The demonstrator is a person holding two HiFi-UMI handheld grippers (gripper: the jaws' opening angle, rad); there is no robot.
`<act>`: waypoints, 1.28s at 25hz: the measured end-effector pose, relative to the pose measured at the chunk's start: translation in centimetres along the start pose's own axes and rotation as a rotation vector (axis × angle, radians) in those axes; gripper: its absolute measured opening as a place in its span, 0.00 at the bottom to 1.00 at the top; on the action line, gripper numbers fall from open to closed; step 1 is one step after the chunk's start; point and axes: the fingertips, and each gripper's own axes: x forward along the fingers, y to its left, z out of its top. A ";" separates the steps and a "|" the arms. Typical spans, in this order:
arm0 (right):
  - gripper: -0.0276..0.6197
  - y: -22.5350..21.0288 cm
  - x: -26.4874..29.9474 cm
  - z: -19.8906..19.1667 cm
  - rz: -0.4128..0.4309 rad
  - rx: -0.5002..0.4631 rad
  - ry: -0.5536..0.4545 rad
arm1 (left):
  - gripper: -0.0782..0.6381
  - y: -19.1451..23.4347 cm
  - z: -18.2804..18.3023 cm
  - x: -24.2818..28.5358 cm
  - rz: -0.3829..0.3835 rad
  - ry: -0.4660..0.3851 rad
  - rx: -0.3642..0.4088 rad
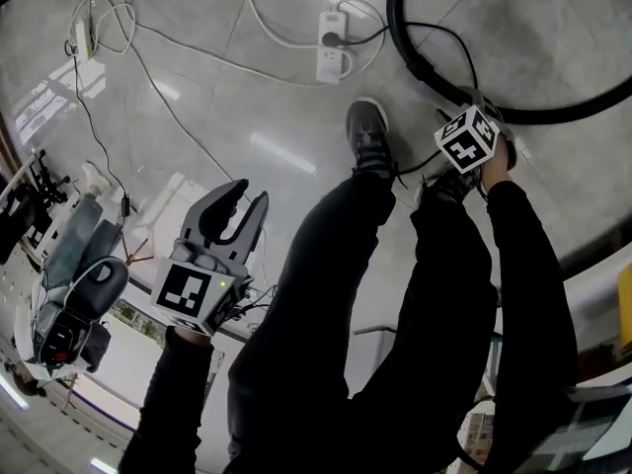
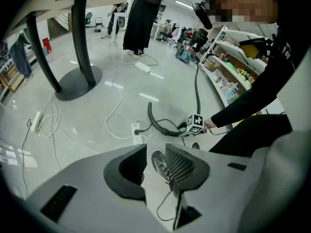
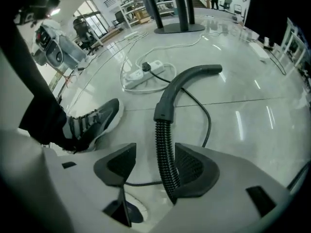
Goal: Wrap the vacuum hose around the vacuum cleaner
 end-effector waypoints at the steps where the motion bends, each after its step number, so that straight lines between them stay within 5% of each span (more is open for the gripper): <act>1: 0.41 -0.2 0.9 -0.2 -0.003 -0.017 0.010 | 0.30 0.8 -0.2 0.4 0.011 -0.003 0.002; 9: 0.42 -1.1 6.8 -1.5 0.011 -0.052 0.100 | 0.30 2.9 -0.6 2.6 0.022 0.015 0.019; 15: 0.32 -1.1 2.9 -0.8 0.000 -0.036 0.093 | 0.30 0.0 0.4 1.3 0.014 0.009 0.022; 24: 0.31 2.5 -18.8 -1.4 0.094 0.028 -0.112 | 0.30 -12.7 9.0 -6.4 -0.078 -0.113 0.105; 32: 0.31 6.8 -45.6 -3.9 0.140 0.080 -0.283 | 0.30 -28.0 17.4 -20.8 -0.148 -0.167 0.242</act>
